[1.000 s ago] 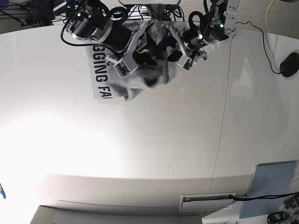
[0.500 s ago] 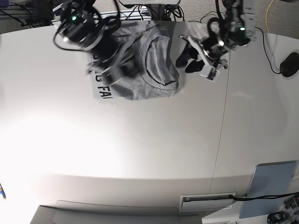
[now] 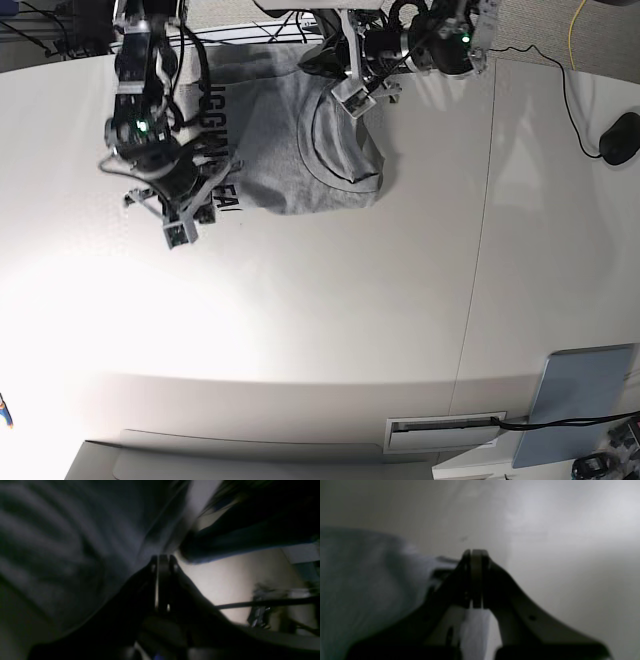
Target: Fold the T-shirt properly
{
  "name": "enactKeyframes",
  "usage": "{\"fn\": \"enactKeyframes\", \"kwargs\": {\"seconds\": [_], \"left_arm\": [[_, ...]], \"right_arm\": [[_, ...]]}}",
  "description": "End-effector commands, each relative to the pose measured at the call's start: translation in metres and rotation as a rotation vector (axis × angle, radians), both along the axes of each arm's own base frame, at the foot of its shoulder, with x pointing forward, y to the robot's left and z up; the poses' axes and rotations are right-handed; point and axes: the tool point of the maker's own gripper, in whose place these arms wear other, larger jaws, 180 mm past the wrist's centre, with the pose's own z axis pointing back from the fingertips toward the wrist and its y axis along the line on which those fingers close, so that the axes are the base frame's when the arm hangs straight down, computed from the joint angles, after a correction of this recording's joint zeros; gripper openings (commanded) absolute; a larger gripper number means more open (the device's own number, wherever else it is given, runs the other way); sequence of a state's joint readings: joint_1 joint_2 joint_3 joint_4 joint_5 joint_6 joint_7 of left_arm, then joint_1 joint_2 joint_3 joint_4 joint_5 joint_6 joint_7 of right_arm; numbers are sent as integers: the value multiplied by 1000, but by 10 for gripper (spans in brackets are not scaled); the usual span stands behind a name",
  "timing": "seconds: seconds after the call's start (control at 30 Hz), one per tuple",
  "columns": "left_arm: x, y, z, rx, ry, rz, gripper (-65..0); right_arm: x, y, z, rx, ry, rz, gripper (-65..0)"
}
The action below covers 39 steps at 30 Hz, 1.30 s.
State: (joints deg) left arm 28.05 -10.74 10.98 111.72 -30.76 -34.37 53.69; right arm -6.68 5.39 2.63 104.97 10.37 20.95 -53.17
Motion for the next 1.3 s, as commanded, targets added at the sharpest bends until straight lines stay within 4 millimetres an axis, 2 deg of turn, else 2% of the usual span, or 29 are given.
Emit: {"fn": "enactKeyframes", "kwargs": {"seconds": [0.0, 0.13, 0.2, 0.27, 0.4, 0.5, 0.6, 0.8, 1.0, 1.17, 1.27], "left_arm": [[1, -2, 2, -23, -5, 9, -650], [-3, 10, -32, 73, 39, 3, -650], [2, 19, -49, 125, 45, 12, -650], [15, 31, -61, 154, 48, 56, -650], [55, 65, -73, 204, 43, 173, -650], [89, 86, -70, 204, -8, 246, -650], [116, 96, -67, 206, -50, 288, -650], [169, 102, -56, 178, -128, 350, -650], [218, 108, -34, 172, -208, 408, -650], [236, 104, -15, 148, -264, 388, -650], [235, 103, -11, 132, -265, 389, -650]], "right_arm": [[11, -1, 7, 4, -33, 2, -650], [8, -1, -21, 2, 68, 29, -650], [1, -3, -28, -17, 109, 47, -650], [-4, -10, -32, -39, 140, 48, -650], [-18, -27, -34, -97, 167, 54, -650], [-32, -28, -29, -117, 161, 68, -650], [-49, -24, -26, -123, 165, 82, -650], [-81, -1, -18, -54, 173, 112, -650], [-95, 18, -4, 32, 152, 140, -650], [-104, 43, 6, 194, 170, 178, -650], [-110, 46, 4, 205, 187, 196, -650]]}}
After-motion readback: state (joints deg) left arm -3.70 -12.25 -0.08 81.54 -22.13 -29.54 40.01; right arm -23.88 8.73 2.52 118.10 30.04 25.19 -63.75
